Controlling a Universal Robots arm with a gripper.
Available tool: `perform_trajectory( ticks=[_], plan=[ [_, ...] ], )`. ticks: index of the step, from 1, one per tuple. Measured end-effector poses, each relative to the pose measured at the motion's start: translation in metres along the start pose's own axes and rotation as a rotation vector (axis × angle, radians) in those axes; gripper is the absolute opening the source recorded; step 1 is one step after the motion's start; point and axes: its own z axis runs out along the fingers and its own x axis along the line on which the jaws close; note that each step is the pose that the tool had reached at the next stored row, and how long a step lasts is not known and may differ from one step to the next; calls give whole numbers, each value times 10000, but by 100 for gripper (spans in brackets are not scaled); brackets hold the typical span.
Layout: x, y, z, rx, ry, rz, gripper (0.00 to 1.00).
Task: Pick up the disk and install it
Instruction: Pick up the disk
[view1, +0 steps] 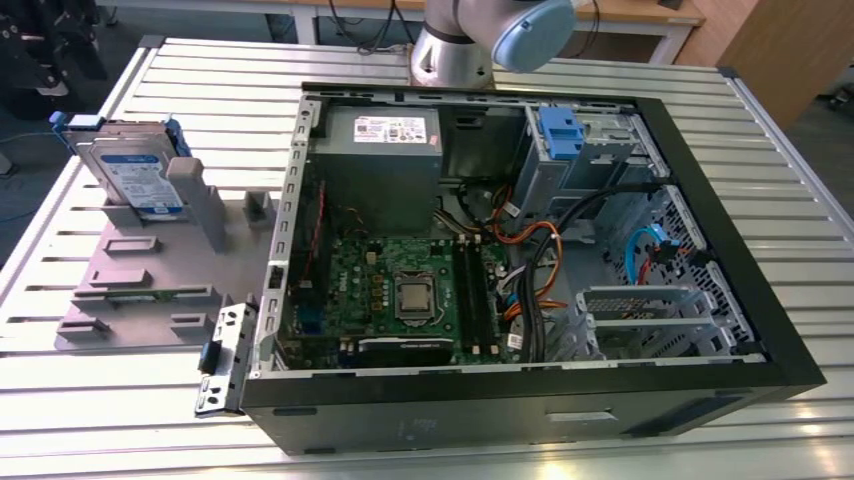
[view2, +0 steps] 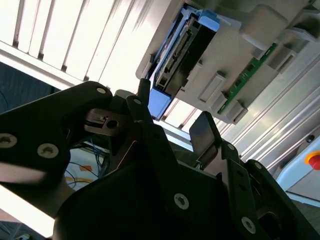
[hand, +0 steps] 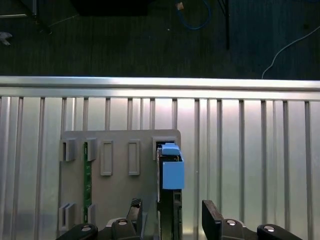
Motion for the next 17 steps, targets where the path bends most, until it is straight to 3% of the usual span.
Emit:
perform_trajectory(
  ticks=[17],
  plan=[
    [0,-3,79,0,15,1,59]
  ],
)
